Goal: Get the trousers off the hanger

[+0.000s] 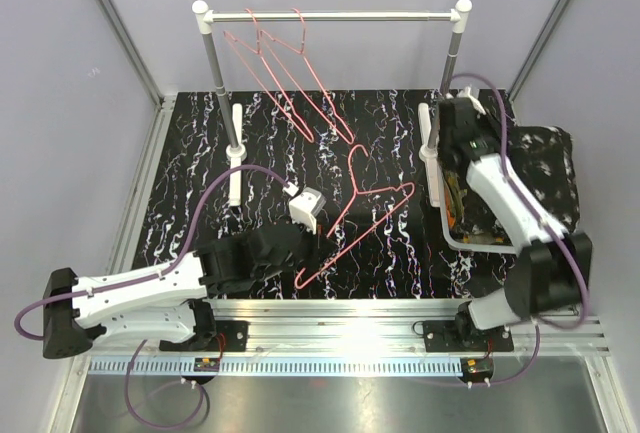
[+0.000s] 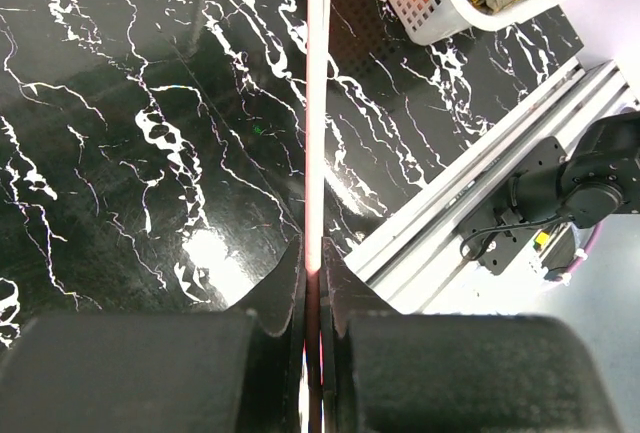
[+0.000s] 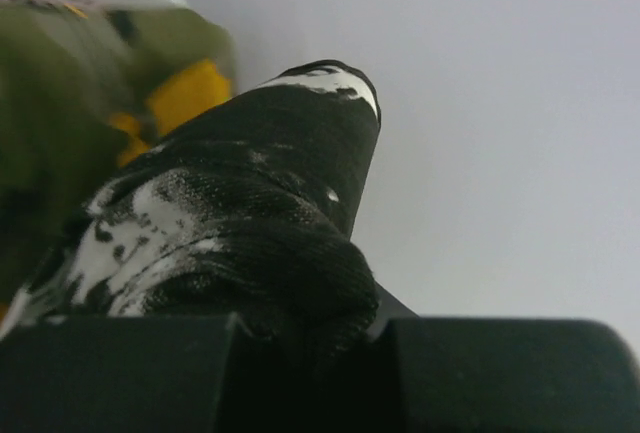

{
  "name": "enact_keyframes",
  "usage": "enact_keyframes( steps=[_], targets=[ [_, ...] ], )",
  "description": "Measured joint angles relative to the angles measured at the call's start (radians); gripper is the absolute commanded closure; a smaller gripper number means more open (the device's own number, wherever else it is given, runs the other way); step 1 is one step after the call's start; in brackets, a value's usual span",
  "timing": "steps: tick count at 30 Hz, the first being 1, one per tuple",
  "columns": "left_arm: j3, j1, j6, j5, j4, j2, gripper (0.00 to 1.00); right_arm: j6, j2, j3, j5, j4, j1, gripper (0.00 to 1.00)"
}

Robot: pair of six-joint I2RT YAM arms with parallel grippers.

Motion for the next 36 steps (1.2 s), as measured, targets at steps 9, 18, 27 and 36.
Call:
enact_keyframes(
  steps=[9, 18, 27, 36],
  targets=[
    [0.014, 0.000, 0.006, -0.011, -0.047, 0.004, 1.00, 0.750, 0.430, 0.319, -0.043, -0.544, 0.037, 0.83],
    [0.062, 0.000, 0.004, -0.035, -0.091, 0.027, 1.00, 1.000, 0.454, 0.387, -0.171, -0.616, 0.009, 0.40],
    [0.187, 0.000, -0.003, -0.126, -0.188, 0.058, 1.00, 1.054, 0.261, 0.384, -0.515, -0.600, -0.034, 0.00],
    [0.462, 0.000, -0.009, -0.270, -0.321, 0.138, 1.00, 1.217, -0.198, 0.032, -0.761, -0.410, -0.229, 0.01]
  ],
)
